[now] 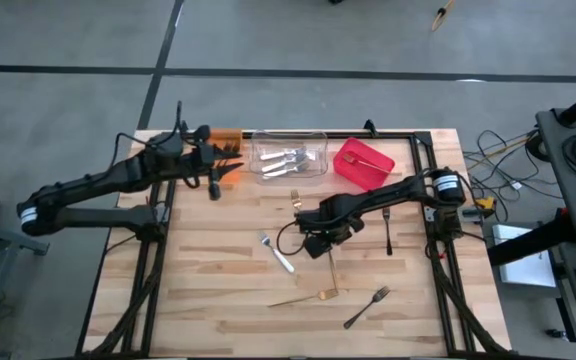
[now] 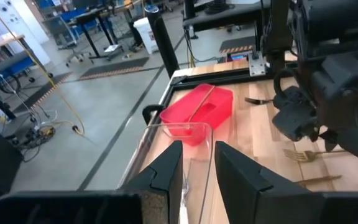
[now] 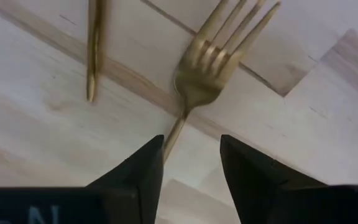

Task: Sort silverware by color (type)
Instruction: Put the gold fork into the red bin

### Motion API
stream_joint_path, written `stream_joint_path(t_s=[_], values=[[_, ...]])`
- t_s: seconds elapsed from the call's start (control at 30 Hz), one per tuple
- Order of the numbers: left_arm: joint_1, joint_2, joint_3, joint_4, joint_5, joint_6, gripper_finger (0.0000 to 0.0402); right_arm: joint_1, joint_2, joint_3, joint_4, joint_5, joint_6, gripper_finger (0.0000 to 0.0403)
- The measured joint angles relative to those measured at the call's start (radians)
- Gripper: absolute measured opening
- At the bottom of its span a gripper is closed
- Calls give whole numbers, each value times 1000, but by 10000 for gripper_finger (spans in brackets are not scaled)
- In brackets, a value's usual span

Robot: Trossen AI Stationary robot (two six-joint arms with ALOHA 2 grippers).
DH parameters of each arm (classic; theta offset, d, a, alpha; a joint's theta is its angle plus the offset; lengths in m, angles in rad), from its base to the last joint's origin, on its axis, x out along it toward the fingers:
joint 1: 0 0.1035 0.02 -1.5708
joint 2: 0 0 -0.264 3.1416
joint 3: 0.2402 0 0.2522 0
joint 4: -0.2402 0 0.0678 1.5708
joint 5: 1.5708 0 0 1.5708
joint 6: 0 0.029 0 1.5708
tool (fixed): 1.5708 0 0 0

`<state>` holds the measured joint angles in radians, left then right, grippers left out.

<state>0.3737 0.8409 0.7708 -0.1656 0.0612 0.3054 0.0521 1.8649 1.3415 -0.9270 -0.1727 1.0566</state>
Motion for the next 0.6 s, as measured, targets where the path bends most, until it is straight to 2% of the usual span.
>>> stream_joint_path(t_s=[0.3, 0.6], values=[[0, -25, -1, -6, -1, 0, 76, 0, 30, -4, 35, 19, -28, 120], [0, -22, -1, -7, -2, 4, 76, 0, 108, -1, 42, 20, -123, 85]])
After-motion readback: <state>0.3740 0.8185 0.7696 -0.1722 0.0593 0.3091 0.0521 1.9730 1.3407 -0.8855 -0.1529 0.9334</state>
